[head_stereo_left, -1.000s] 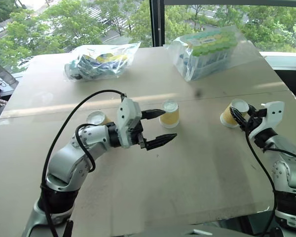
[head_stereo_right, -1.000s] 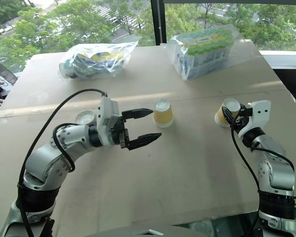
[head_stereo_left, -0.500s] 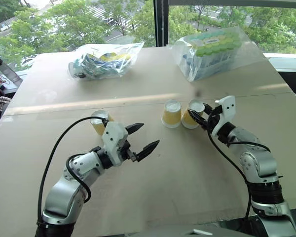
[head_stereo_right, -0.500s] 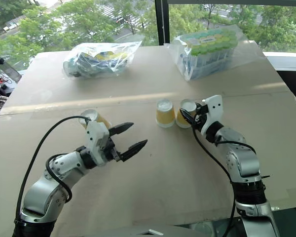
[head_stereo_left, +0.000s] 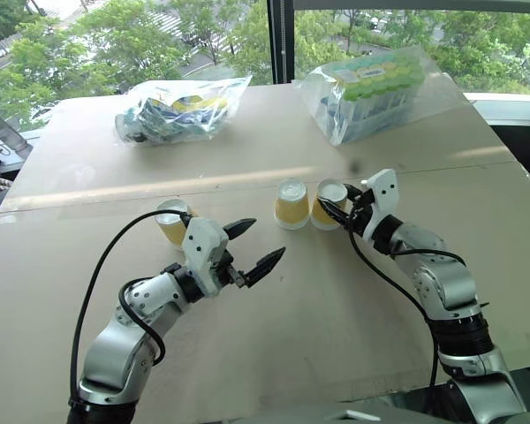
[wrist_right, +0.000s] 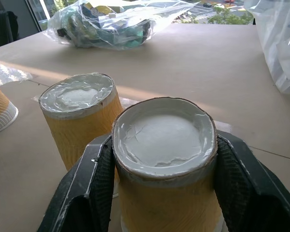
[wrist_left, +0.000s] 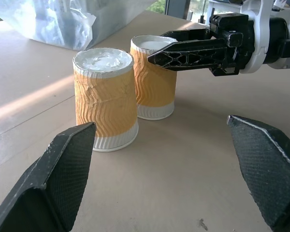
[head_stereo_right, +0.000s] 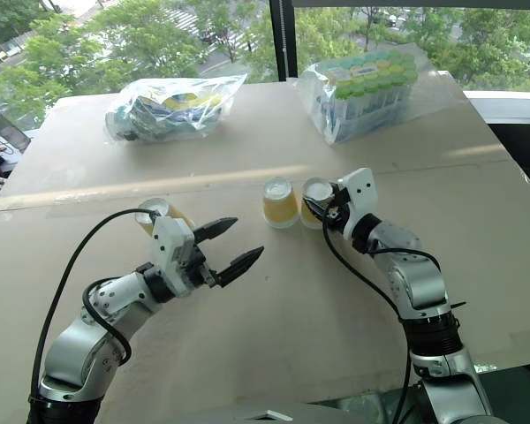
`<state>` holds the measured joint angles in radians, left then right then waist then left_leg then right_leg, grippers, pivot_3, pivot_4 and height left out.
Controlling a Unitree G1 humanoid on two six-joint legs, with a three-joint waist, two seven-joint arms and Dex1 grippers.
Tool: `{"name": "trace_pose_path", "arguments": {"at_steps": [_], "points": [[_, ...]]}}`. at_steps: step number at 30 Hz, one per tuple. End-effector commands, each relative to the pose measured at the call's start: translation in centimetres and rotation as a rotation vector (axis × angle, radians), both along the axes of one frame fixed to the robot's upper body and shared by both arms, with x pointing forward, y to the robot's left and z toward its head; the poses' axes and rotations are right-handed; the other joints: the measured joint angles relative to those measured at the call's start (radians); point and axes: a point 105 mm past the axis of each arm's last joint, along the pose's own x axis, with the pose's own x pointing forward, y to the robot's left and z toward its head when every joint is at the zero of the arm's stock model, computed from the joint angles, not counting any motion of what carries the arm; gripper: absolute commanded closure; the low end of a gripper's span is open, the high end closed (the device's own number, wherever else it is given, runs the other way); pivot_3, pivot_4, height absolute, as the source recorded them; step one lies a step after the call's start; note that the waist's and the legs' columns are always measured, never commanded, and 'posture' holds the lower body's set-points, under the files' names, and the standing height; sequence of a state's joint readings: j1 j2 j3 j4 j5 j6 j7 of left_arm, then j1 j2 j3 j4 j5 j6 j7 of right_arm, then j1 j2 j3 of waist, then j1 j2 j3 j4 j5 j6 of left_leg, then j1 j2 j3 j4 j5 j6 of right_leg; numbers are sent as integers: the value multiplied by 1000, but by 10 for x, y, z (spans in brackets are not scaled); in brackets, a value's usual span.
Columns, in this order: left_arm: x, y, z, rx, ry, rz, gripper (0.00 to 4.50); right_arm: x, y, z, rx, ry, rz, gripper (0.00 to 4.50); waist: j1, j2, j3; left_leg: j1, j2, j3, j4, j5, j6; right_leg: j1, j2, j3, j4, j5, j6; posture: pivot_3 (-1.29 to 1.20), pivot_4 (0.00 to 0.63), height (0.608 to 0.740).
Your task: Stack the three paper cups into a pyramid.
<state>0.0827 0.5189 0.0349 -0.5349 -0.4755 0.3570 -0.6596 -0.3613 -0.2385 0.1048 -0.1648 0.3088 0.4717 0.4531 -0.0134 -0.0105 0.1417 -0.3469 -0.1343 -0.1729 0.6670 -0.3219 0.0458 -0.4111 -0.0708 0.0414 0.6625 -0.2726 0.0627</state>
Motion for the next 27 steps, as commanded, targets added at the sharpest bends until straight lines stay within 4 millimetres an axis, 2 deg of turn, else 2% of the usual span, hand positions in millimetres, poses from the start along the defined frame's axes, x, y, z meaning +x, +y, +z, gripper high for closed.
{"name": "trace_pose_path", "arguments": {"at_steps": [1,4,9,13,17,20,24,27], "points": [[-3,0,9,-1,-40,-9,0,3,0,10,-18,-52,-7,2426,0,0,0,0,0,0,0,0,0,0,0,0,0,0,0,0,150,740],[-3,0,9,0,-37,-12,0,4,-2,10,-20,-54,-7,2426,1,0,0,0,0,0,0,0,0,0,0,0,0,0,0,0,150,740],[-3,0,8,-3,-31,-12,0,2,-5,13,6,-49,-5,86,1,0,0,0,0,0,0,0,0,0,0,0,0,0,0,0,150,740],[-5,0,10,-23,-37,-4,0,-6,-13,14,20,-50,4,30,1,0,0,0,0,0,0,0,0,0,0,0,0,0,0,0,150,740],[-12,-4,11,-9,-72,-28,0,-29,-27,-1,-5,16,66,30,10,0,0,-1,0,0,0,0,0,0,-1,0,-1,0,0,0,150,740],[-18,-2,17,-66,-93,12,0,-48,-39,-5,-38,22,108,30,9,0,0,-1,0,0,0,0,0,0,0,0,-2,0,0,0,150,740],[-24,17,16,-58,-147,229,0,-78,-57,-11,-152,-16,212,30,9,0,0,-1,0,0,-1,0,0,1,0,2,-2,0,0,0,150,740],[-29,31,20,-97,-202,382,0,-104,-58,7,-82,-106,350,30,17,0,0,-1,0,0,-1,0,0,2,0,3,-1,0,0,0,150,740]]}}
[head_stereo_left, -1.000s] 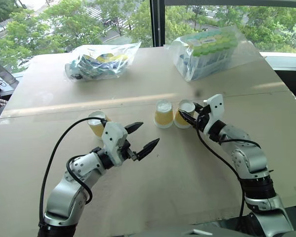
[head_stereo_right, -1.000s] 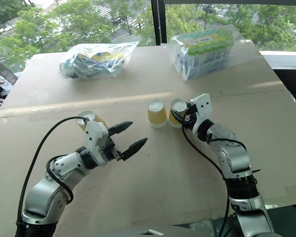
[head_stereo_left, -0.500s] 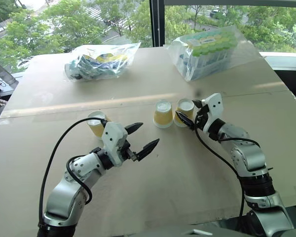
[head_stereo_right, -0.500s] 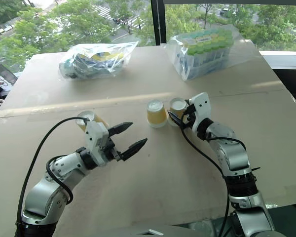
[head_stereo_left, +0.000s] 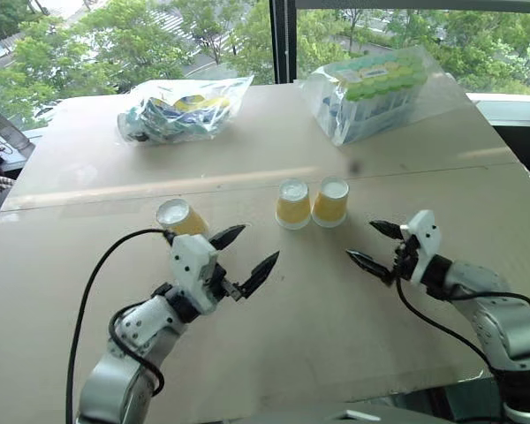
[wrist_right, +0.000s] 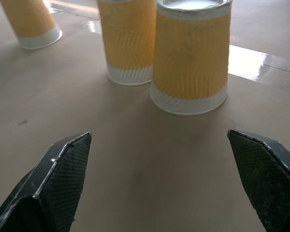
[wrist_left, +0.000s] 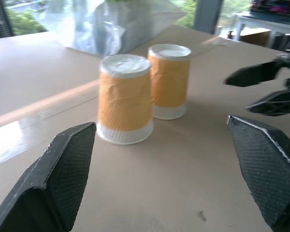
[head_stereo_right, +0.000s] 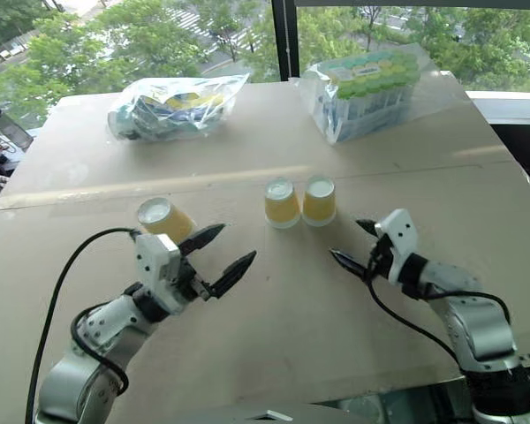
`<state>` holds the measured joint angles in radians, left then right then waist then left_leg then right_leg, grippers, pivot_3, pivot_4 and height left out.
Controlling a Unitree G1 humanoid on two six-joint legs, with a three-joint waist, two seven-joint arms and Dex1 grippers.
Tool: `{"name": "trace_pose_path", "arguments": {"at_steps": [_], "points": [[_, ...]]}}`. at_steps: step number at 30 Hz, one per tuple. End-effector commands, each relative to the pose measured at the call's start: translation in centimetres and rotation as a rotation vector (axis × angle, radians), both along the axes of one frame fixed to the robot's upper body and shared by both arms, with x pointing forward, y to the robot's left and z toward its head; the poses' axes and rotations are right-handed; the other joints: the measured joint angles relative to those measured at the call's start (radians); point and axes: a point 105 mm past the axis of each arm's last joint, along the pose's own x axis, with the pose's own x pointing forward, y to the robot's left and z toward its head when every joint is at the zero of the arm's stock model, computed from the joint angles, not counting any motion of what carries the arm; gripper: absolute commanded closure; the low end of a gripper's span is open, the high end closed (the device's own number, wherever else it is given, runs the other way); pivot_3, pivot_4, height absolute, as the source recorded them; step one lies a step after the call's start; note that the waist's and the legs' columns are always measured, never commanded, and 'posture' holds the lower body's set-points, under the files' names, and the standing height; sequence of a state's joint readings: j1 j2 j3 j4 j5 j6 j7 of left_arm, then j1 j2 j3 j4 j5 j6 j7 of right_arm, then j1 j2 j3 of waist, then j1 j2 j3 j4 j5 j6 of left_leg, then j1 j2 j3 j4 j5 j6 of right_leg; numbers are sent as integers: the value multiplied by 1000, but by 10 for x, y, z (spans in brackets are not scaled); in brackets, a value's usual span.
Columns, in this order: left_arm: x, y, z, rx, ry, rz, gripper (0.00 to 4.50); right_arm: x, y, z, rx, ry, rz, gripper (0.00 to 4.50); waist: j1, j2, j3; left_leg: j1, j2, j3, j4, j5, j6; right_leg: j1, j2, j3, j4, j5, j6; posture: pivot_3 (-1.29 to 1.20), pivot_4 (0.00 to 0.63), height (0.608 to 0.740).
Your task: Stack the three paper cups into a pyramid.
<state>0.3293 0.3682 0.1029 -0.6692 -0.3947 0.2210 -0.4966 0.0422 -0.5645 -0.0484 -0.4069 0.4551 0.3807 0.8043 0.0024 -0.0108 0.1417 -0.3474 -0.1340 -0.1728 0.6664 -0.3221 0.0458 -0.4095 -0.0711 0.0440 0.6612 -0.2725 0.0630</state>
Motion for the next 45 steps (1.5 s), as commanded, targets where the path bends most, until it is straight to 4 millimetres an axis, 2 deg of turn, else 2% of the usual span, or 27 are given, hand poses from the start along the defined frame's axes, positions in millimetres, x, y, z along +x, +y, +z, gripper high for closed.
{"name": "trace_pose_path", "arguments": {"at_steps": [1,5,8,12,15,17,24,28,36,38,40,41,42,45], "points": [[-4,14,21,4,-143,141,0,-27,8,36,82,-149,178,30,7,0,0,0,0,0,0,0,0,0,0,0,0,0,0,0,150,740],[4,44,18,10,-187,342,0,-42,9,50,185,-190,261,30,20,-2,0,1,0,-1,2,0,0,2,0,-1,0,2,1,0,150,740],[8,54,15,31,-195,390,0,-44,6,61,259,-253,280,30,26,-4,-1,2,0,-1,2,0,0,3,0,-1,0,2,1,0,150,740],[19,70,7,8,-163,473,0,-37,3,60,241,-265,265,30,32,-4,-1,2,0,0,2,0,0,3,0,-2,-1,2,1,0,150,740],[26,65,-2,13,-140,440,0,-37,5,62,256,-268,282,30,37,-4,-1,2,0,0,2,0,0,3,0,-2,-1,2,1,0,150,740],[32,69,-5,-22,-130,466,0,-37,5,63,253,-269,291,30,38,-4,-1,1,0,0,2,0,0,3,0,-2,-1,2,1,0,150,740],[53,59,-2,-14,-155,450,0,-36,3,62,243,-271,284,30,39,-4,-1,1,0,0,2,0,0,3,0,-3,-1,2,1,0,150,740],[66,63,-4,-42,-148,510,0,-38,5,62,247,-276,275,30,39,-4,-1,1,0,0,2,0,0,3,0,-3,0,2,1,0,150,740],[72,65,-14,-41,-133,536,0,-39,3,62,237,-274,264,30,38,-4,-1,1,0,0,3,0,0,2,0,-3,0,2,1,0,150,740],[72,66,-11,-30,-152,535,562,-39,3,62,237,-275,263,0,38,-4,-1,1,0,0,3,0,0,2,0,-3,0,2,1,0,150,740],[74,68,-12,-32,-155,536,1296,-38,3,62,235,-277,261,0,38,-4,-1,1,0,0,3,0,0,2,0,-3,0,2,1,0,150,740],[74,70,-13,-23,-155,537,1893,-38,2,62,229,-281,257,0,38,-4,-1,1,0,0,3,0,0,2,0,-3,0,2,1,0,150,740],[74,73,-15,-16,-148,544,2197,-37,2,61,223,-283,255,0,38,-4,-1,1,0,0,3,0,0,2,0,-3,0,2,1,0,150,740],[75,80,-20,20,-136,562,2332,-37,2,60,209,-285,253,0,37,-4,-1,1,0,0,3,0,0,2,0,-3,0,2,1,0,150,740]]}}
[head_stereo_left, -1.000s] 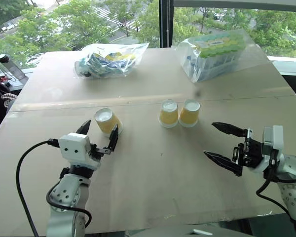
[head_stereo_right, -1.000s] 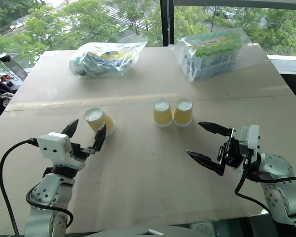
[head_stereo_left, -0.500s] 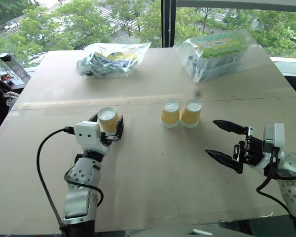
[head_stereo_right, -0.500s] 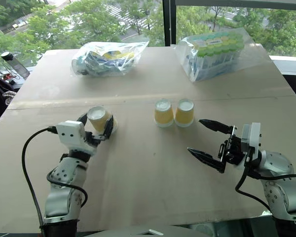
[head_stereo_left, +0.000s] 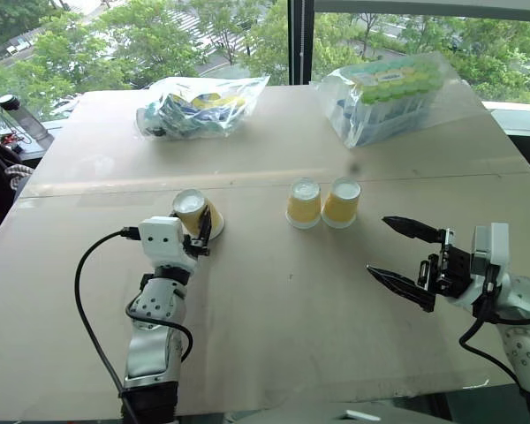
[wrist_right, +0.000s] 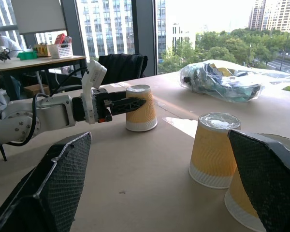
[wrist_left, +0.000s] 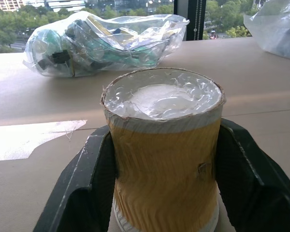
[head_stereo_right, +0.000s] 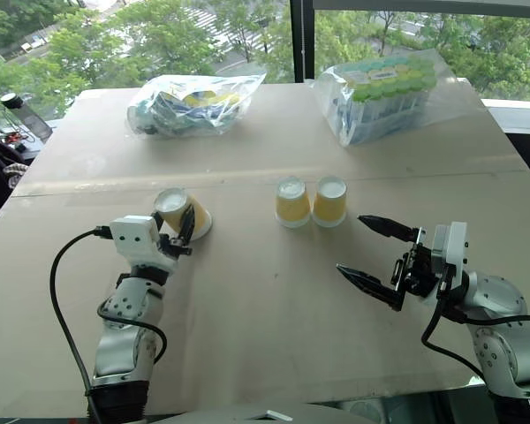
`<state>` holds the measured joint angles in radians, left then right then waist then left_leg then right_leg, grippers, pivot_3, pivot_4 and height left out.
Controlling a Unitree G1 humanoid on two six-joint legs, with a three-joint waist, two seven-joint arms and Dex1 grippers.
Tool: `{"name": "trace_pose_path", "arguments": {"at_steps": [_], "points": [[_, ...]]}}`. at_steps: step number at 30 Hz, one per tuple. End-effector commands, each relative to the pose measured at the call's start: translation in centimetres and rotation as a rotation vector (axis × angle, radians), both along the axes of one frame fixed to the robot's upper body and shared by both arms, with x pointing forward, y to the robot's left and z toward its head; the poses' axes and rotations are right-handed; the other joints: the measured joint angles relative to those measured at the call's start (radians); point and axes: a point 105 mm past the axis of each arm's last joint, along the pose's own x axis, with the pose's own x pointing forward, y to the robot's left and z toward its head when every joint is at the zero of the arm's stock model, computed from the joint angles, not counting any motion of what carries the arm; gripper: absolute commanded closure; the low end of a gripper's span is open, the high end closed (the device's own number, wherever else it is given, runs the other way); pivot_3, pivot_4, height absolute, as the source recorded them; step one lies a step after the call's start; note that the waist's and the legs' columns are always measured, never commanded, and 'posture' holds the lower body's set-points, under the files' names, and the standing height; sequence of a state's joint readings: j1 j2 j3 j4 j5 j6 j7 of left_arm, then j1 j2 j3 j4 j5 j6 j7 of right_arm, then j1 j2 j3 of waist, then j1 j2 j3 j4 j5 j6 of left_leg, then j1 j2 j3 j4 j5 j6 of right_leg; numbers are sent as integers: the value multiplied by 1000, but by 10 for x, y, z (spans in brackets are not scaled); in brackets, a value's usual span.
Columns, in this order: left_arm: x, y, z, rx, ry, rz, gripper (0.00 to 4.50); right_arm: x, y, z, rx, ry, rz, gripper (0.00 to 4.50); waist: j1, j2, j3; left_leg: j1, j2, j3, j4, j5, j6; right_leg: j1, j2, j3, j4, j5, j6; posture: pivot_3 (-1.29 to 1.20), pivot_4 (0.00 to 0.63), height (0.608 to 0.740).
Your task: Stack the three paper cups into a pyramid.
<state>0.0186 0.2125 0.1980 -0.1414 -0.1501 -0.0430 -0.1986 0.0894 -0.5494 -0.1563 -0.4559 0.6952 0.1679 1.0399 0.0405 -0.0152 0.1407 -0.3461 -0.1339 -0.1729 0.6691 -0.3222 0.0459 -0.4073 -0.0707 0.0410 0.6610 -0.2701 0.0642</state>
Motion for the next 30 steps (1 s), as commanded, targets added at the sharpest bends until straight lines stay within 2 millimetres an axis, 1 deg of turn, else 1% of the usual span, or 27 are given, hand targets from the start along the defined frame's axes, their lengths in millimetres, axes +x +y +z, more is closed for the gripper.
{"name": "trace_pose_path", "arguments": {"at_steps": [1,3,5,7,8,9,11,12,13,14,15,16,17,19,20,25,27,30], "points": [[0,11,8,29,-36,24,2332,-2,-1,10,-15,-60,-5,0,-1,0,0,0,0,0,0,0,0,0,0,0,0,0,0,0,150,740],[3,7,19,39,-70,-23,2332,-1,-3,13,-9,-64,-17,0,-1,0,0,0,0,0,0,0,0,0,0,0,0,0,0,0,150,740],[10,-1,39,39,-116,-114,2332,0,-7,15,-6,-69,-42,0,1,0,0,0,0,0,0,0,0,0,0,0,0,0,0,0,150,740],[13,-4,51,48,-144,-162,2332,0,-10,16,-4,-71,-54,0,3,-1,0,-1,0,-2,1,0,0,0,0,0,0,0,0,0,150,740],[21,-16,72,44,-172,-276,2332,1,-15,20,11,-74,-87,0,3,-1,0,-1,0,-2,1,0,0,-1,0,0,0,0,0,0,150,740],[25,-24,87,41,-189,-362,2332,1,-20,22,21,-75,-111,0,4,-2,1,-1,0,-1,1,0,0,-1,0,0,0,0,0,0,150,740],[36,-54,121,61,-194,-613,2332,1,-35,26,36,-82,-195,0,8,-3,1,-3,0,-4,3,0,0,-1,0,-1,1,0,0,0,150,740],[38,-62,129,75,-186,-678,2332,0,-40,26,36,-83,-219,0,10,-3,1,-3,0,-5,4,0,0,-1,-1,-3,1,0,0,0,150,740],[40,-70,135,91,-181,-743,2332,-1,-44,26,35,-85,-245,0,2,-3,0,-4,-1,-5,4,0,0,-1,-1,-3,0,0,0,0,150,740],[41,-78,138,111,-171,-799,2332,-2,-47,25,31,-86,-268,0,-2,-1,-1,-3,-1,-4,4,0,0,-1,-1,-4,0,0,0,0,150,740],[41,-92,144,132,-167,-887,2332,-4,-51,24,22,-87,-293,0,-6,0,-1,-2,-1,-1,3,0,0,0,-2,-3,0,0,0,0,150,740],[41,-101,148,148,-164,-950,2332,-6,-54,24,15,-87,-309,0,-8,-1,-1,-2,-1,0,3,0,0,0,-2,-3,0,0,0,0,150,740],[42,-106,150,158,-161,-986,2332,-7,-55,23,11,-87,-318,0,-12,-1,-1,-2,-1,0,3,0,0,-1,-2,-4,0,0,0,0,150,740],[44,-124,159,133,-150,-1102,2332,-12,-57,25,10,-86,-340,0,-25,-2,0,-2,-1,0,2,0,0,-2,-2,-3,0,0,0,0,150,740],[44,-134,159,141,-136,-1159,2332,-14,-58,26,16,-86,-350,0,-29,-2,0,-2,-1,-1,2,0,0,-2,-1,-4,0,0,0,0,150,740],[45,-158,147,207,-82,-1314,2332,-22,-57,25,26,-82,-384,0,-36,-1,0,-2,-1,0,2,0,0,-2,-1,-2,2,0,0,0,150,740],[49,-164,142,255,-68,-1318,2332,-24,-55,25,31,-82,-389,0,-36,-1,0,-2,-1,-1,2,0,0,-2,-1,-3,1,0,0,0,150,740],[50,-168,138,277,-50,-1345,2332,-24,-54,26,41,-89,-399,0,-35,-2,0,-2,-1,0,3,0,0,-2,-1,-2,1,1,0,0,150,740]]}}
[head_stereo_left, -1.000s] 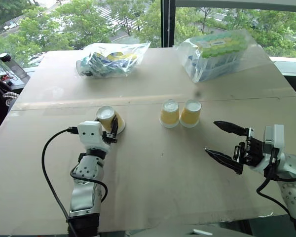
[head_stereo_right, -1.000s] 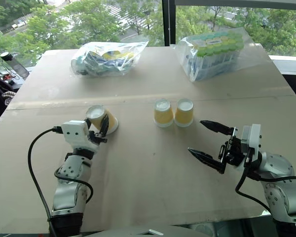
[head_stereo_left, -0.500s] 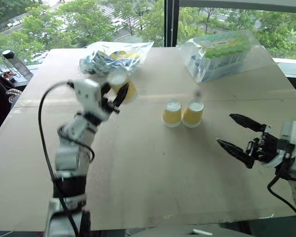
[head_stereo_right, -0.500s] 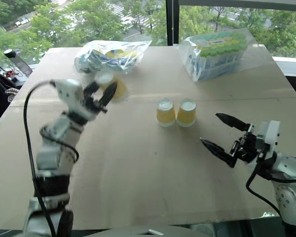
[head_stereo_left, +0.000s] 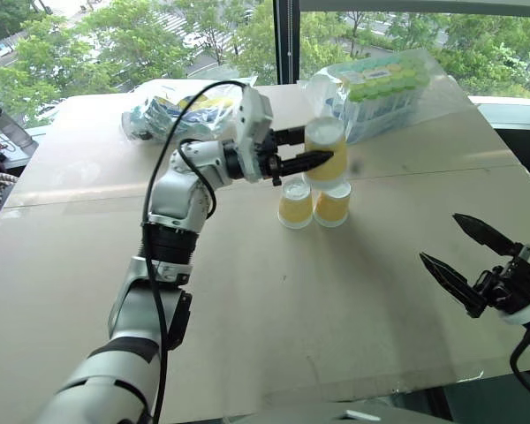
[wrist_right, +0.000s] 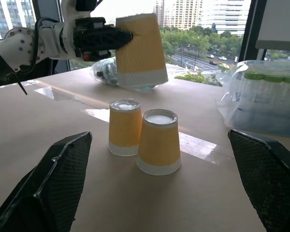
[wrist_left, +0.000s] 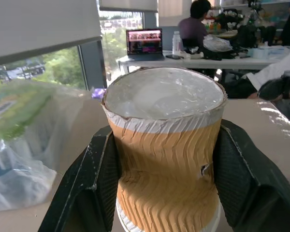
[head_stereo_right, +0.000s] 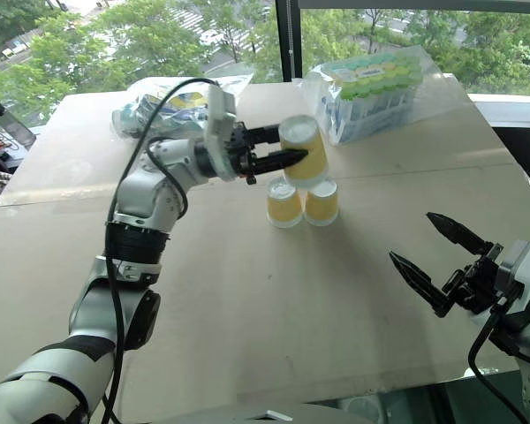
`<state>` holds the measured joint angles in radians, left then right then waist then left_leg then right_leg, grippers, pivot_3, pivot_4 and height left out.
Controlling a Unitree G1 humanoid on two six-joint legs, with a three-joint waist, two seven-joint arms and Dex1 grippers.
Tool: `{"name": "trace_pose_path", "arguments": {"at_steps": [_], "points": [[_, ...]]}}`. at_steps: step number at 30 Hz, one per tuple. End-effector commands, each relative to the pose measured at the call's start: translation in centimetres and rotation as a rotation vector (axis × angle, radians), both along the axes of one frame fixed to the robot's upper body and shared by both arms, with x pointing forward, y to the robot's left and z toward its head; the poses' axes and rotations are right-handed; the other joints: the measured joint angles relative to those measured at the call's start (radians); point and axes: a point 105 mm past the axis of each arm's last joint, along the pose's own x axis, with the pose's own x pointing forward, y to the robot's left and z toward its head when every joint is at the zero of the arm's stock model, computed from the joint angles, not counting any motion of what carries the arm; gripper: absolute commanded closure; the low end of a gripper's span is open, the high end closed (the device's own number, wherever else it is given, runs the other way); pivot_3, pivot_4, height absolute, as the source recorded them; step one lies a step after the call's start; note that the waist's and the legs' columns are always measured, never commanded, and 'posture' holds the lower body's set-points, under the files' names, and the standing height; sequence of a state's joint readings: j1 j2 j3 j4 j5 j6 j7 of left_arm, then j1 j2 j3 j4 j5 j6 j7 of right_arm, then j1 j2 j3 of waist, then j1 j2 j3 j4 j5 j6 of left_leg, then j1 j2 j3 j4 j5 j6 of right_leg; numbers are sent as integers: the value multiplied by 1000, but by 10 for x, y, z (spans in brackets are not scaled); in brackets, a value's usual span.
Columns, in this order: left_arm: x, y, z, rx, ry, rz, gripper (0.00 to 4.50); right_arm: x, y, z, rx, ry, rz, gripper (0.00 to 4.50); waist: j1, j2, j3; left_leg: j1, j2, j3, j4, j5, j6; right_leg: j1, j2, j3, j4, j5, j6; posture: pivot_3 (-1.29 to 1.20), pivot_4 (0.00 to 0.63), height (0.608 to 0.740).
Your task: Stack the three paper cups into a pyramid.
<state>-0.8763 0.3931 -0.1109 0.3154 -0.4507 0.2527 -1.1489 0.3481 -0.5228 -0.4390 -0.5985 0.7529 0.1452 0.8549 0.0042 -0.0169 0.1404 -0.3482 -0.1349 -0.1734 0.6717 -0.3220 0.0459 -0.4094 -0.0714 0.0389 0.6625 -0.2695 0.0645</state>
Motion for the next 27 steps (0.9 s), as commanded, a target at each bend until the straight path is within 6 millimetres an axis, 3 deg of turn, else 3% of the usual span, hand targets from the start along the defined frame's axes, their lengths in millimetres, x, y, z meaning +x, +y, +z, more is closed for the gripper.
{"name": "trace_pose_path", "arguments": {"at_steps": [1,9,25,27], "points": [[-1,-4,12,34,-86,-34,2332,-5,4,13,-2,-72,-9,0,2,0,0,0,0,0,0,0,0,0,0,0,0,0,0,0,150,740],[12,4,6,36,-82,18,2332,-9,5,15,37,-78,-20,0,8,0,0,0,0,0,0,0,0,0,0,0,0,0,0,0,150,740],[17,3,-8,33,-66,44,2332,-3,13,27,35,-90,7,0,8,0,0,-1,0,0,1,0,0,0,0,0,0,0,0,0,150,740],[18,4,-9,28,-59,48,1378,-2,12,27,35,-88,9,0,8,0,0,-1,0,0,1,0,0,0,0,0,0,0,0,0,150,740]]}}
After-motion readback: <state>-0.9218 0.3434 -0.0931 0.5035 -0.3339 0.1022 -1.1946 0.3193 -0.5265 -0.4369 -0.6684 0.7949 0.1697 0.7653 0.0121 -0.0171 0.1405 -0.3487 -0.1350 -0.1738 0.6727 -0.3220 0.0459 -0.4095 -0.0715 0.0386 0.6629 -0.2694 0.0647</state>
